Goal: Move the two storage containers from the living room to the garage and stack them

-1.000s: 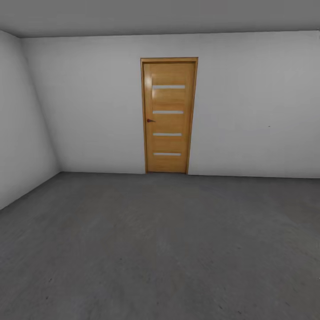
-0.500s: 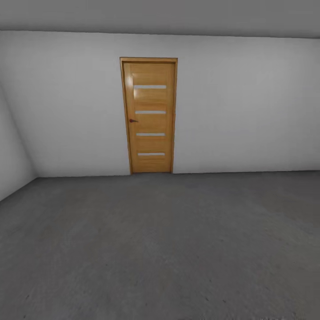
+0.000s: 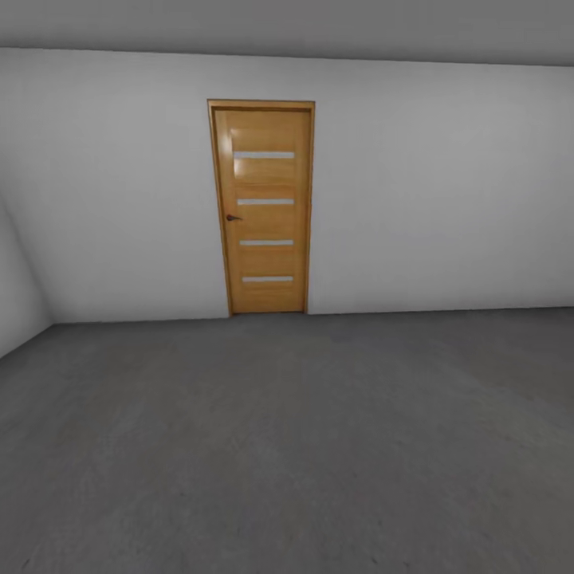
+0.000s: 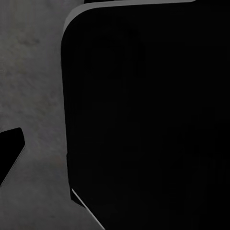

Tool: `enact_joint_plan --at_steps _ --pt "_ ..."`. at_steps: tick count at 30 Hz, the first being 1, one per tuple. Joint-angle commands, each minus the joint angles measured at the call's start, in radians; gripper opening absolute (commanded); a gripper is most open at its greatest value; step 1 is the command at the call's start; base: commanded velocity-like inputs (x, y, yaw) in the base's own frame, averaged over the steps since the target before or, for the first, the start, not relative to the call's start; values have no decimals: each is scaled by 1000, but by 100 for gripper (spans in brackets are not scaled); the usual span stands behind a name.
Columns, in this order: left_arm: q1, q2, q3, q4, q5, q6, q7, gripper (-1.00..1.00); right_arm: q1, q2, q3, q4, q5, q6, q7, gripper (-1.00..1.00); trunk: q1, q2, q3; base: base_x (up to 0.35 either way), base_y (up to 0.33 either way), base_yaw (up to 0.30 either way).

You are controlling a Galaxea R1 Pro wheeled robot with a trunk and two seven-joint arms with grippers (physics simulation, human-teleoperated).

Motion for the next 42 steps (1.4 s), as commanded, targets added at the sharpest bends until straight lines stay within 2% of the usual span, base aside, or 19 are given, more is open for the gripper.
enact_joint_plan --at_steps 1,10,15,18,23,30,42 --pt "0 0 1 0 1 -1 0 100 0 0 4 0 -4 -3 1 100 1 0 -1 322 0 0" --pt "0 1 1 -1 4 0 0 100 0 -1 4 0 -4 -3 1 100 1 0 -1 323 0 0" --pt "0 2 -1 0 27 0 0 100 0 0 4 0 -5 -3 2 100 1 0 -1 323 0 0" --pt "0 2 -1 -1 28 0 -1 100 0 -8 17 -3 7 -7 -10 100 1 0 -1 323 0 0" --pt "0 2 -1 0 28 0 -1 100 0 -1 14 -3 6 -6 -10 100 1 0 -1 323 0 0" --pt "0 2 -1 0 28 0 0 100 0 -7 20 -3 7 -6 -11 100 1 0 -1 323 0 0" --pt "0 2 1 0 30 0 0 100 0 -2 20 -3 8 -6 -11 100 1 0 -1 323 0 0"
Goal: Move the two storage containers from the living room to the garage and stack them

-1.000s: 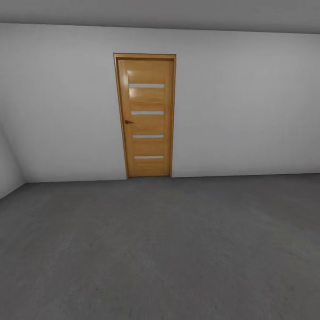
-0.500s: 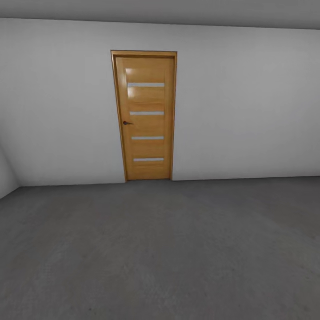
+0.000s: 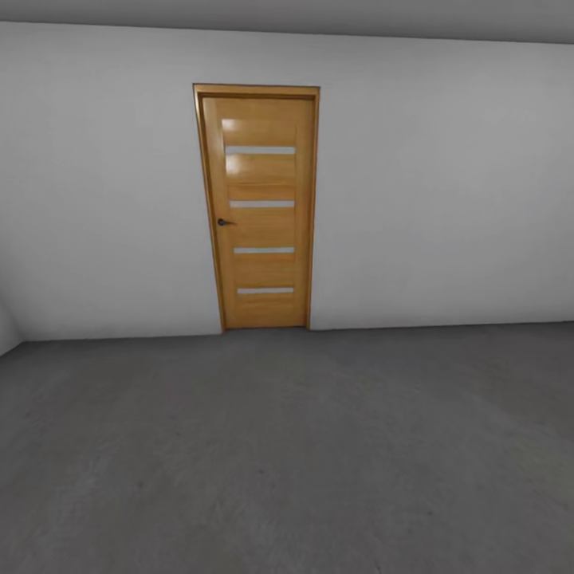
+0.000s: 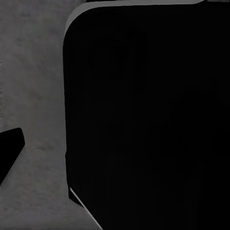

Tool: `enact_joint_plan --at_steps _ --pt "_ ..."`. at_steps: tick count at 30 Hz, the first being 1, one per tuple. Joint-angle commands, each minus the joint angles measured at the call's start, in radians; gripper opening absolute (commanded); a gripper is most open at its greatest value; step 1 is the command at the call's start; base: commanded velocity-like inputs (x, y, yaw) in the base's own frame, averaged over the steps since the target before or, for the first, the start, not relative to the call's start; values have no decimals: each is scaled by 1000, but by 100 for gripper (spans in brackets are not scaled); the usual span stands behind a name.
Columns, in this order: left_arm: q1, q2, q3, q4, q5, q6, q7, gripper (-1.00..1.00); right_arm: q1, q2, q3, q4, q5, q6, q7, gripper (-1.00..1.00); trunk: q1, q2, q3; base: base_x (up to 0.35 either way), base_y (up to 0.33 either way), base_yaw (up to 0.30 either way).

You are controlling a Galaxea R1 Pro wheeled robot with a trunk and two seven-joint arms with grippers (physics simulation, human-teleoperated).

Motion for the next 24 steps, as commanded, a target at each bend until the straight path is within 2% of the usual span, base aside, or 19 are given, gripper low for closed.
enact_joint_plan --at_steps 1,24 --pt "0 0 1 0 3 -1 0 100 0 0 3 0 -3 -3 0 100 1 0 -1 323 0 0" --pt "0 0 1 -1 4 -1 0 100 0 0 3 0 -4 -4 -1 100 1 0 -1 323 0 0"
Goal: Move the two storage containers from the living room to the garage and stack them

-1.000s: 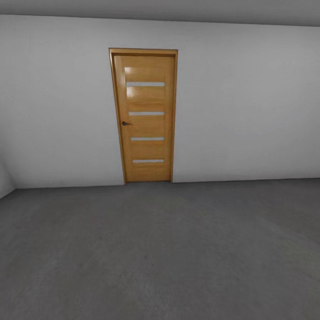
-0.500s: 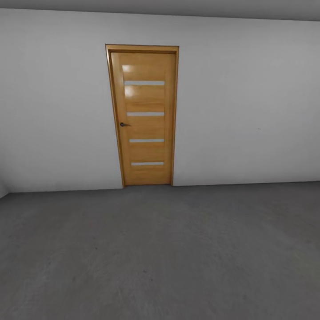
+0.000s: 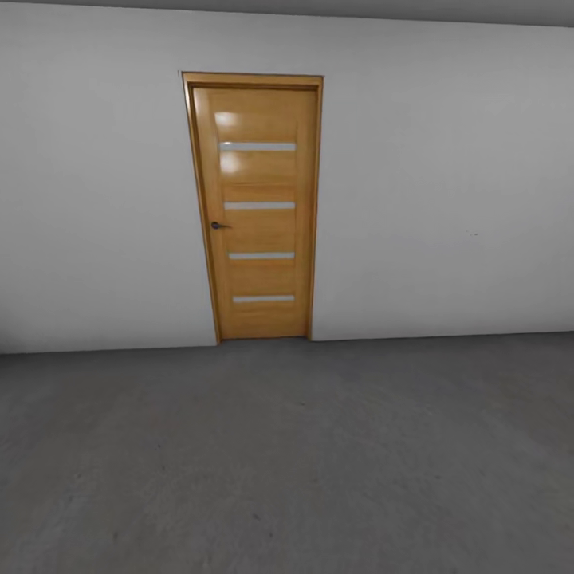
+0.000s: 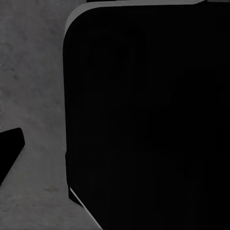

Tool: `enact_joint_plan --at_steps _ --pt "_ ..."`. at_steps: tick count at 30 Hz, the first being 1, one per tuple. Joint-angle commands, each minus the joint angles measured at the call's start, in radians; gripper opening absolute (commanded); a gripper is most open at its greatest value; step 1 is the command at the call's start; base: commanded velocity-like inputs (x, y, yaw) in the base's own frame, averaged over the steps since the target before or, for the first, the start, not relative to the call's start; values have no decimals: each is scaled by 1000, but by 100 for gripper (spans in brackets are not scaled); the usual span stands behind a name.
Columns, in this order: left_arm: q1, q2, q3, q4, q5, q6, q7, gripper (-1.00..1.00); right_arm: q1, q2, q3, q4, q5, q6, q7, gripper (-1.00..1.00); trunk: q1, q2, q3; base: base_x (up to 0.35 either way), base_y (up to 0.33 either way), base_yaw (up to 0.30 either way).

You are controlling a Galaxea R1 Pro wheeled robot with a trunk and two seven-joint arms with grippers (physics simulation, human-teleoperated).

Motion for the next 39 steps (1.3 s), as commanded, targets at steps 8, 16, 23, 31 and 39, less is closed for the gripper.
enact_joint_plan --at_steps 8,16,23,31,39 --pt "0 0 1 0 3 -2 0 100 0 2 -2 0 -11 -17 0 100 1 0 -1 323 0 0" --pt "0 0 2 0 3 -2 1 100 0 2 3 0 -5 -19 3 100 1 0 -1 323 0 0" --pt "0 0 1 0 9 -1 1 100 0 0 -1 0 -7 -23 3 100 1 0 -1 323 0 0" --pt "0 0 1 0 27 -1 0 100 0 0 -5 2 -14 -21 4 100 1 0 -1 323 0 0" --pt "0 0 1 0 27 -1 0 100 0 0 -4 2 -10 -21 3 100 1 0 -3 323 0 136"
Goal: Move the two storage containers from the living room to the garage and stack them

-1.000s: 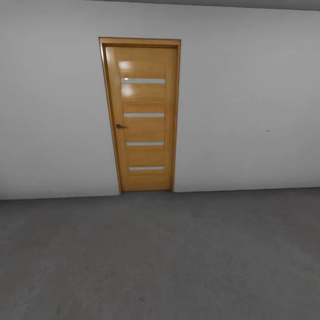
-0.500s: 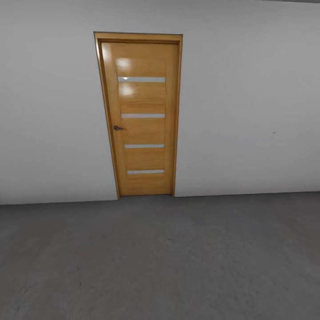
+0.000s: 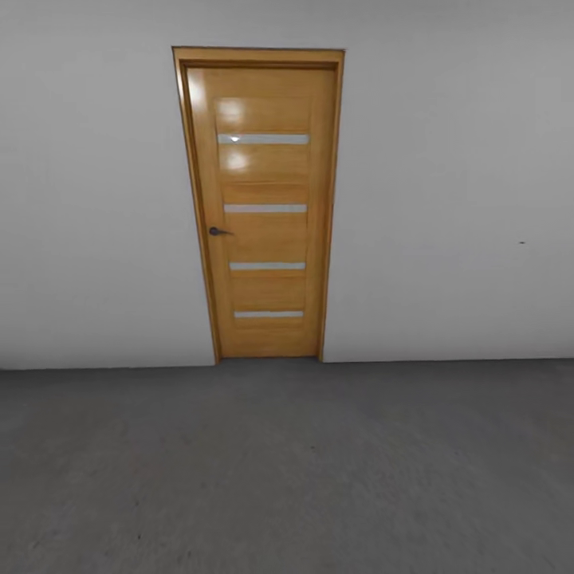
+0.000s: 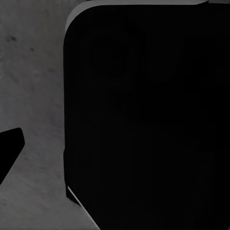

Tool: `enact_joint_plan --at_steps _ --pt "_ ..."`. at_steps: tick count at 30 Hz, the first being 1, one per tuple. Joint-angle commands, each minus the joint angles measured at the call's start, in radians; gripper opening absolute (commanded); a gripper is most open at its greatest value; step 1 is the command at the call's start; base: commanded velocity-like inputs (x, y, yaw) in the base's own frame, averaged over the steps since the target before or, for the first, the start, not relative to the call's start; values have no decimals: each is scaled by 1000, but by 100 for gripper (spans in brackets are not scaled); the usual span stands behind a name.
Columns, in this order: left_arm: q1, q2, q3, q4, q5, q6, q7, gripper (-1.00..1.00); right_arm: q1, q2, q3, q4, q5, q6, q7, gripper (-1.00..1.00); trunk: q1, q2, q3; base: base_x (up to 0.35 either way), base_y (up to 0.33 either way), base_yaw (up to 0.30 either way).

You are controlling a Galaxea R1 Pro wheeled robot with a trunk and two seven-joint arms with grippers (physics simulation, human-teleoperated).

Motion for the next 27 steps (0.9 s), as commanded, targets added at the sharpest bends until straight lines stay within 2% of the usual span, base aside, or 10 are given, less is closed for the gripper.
enact_joint_plan --at_steps 1,9,27 --pt "0 0 0 0 6 -1 0 100 0 0 4 0 -5 -3 0 100 1 0 -1 323 0 248" --pt "0 0 0 0 5 -2 0 100 0 0 4 0 -7 -3 0 100 1 0 -4 323 0 214" --pt "0 0 0 -1 5 -2 0 100 0 -1 5 0 -7 -3 0 100 1 0 -4 323 0 10"
